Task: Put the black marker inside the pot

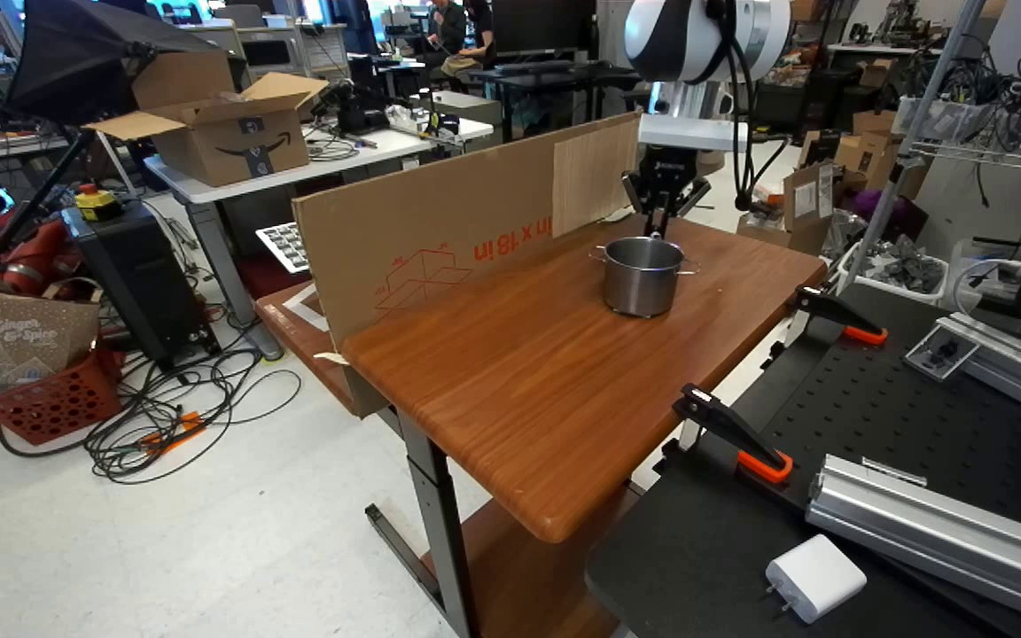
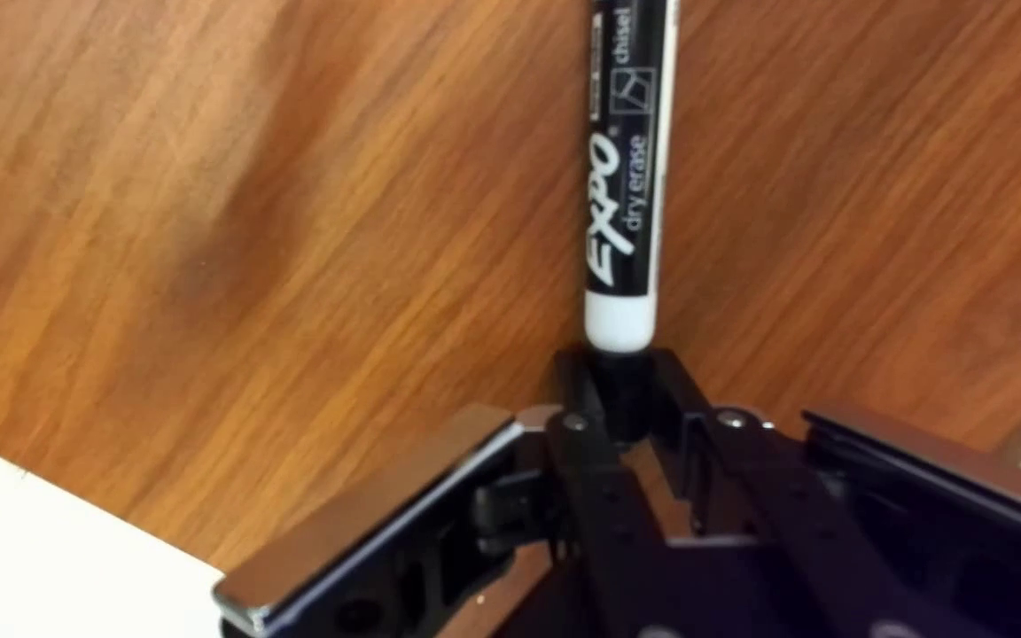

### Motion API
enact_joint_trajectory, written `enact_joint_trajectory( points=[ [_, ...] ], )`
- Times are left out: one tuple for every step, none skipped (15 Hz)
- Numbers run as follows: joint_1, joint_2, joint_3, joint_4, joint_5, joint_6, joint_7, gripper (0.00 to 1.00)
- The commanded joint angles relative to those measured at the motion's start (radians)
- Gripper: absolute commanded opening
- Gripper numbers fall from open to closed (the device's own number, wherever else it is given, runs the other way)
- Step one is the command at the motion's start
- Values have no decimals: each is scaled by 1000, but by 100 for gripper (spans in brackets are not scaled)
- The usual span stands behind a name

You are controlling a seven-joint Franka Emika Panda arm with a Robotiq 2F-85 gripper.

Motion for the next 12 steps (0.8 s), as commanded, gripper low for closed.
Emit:
enact_joint_trajectory(
  points=[
    [0, -41, -5, -28, -15, 19, 7, 5],
    [0, -64, -4, -47, -12, 34, 1, 5],
    [-1, -86, -2, -64, -10, 46, -6, 5],
    [-2, -121, 3, -94, -8, 62, -19, 5],
    [-1, -155, 6, -126, -8, 85, -31, 5],
    [3, -191, 7, -166, -9, 120, -41, 5],
    [8, -225, 8, -203, -11, 152, -48, 5],
    [18, -259, 6, -246, -16, 200, -48, 5],
    [25, -289, 6, -283, -21, 240, -49, 5],
    [38, -319, 1, -323, -31, 279, -42, 5],
    [51, -345, -4, -360, -41, 324, -33, 5],
    [67, -371, -11, -402, -57, 374, -23, 5]
  ],
)
